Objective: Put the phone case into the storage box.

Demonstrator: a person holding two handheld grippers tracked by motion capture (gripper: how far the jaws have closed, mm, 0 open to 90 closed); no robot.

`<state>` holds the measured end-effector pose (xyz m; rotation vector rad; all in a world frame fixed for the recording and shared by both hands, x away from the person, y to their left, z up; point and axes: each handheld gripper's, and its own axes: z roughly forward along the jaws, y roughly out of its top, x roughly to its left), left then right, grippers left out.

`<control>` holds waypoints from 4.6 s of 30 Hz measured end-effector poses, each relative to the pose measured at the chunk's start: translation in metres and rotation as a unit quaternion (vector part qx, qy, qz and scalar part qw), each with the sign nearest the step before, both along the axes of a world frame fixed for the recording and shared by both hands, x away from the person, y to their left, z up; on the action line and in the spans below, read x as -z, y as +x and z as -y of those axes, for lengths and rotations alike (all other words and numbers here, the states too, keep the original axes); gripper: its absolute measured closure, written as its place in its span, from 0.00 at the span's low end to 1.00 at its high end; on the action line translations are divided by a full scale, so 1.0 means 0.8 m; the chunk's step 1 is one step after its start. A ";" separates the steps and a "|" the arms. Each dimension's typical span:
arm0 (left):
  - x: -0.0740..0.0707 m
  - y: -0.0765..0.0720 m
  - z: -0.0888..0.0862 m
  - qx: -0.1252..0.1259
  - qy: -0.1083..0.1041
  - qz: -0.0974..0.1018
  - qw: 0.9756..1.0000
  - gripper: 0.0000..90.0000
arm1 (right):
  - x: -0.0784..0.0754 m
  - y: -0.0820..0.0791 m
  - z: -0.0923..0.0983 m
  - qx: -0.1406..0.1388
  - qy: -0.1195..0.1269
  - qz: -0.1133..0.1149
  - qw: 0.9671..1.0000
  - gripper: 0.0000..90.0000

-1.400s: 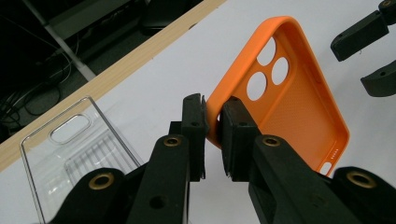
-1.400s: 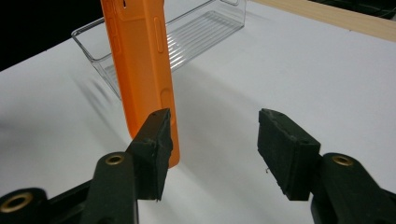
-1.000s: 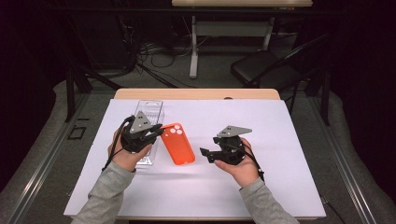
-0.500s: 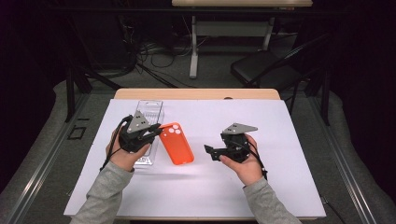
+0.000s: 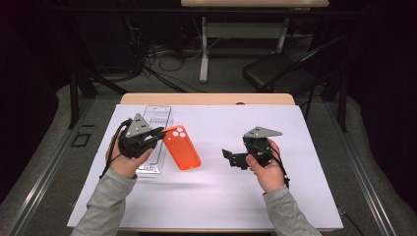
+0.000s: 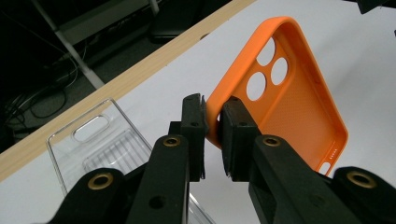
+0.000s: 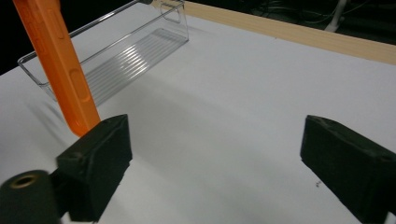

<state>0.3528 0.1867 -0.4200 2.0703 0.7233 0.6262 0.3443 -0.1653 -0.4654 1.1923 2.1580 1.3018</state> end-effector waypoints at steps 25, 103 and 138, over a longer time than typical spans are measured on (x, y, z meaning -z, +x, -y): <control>-0.005 0.030 0.010 0.016 0.000 -0.030 0.999 0.90 | -0.003 -0.002 0.035 0.039 0.007 -0.014 0.999 0.06; -0.067 0.157 -0.041 -0.019 0.145 0.067 0.987 0.90 | 0.004 -0.002 0.049 0.059 0.000 -0.022 0.998 0.06; -0.034 0.204 -0.057 -0.056 0.183 0.100 0.976 0.90 | 0.007 -0.004 0.054 0.066 0.001 -0.019 0.998 0.06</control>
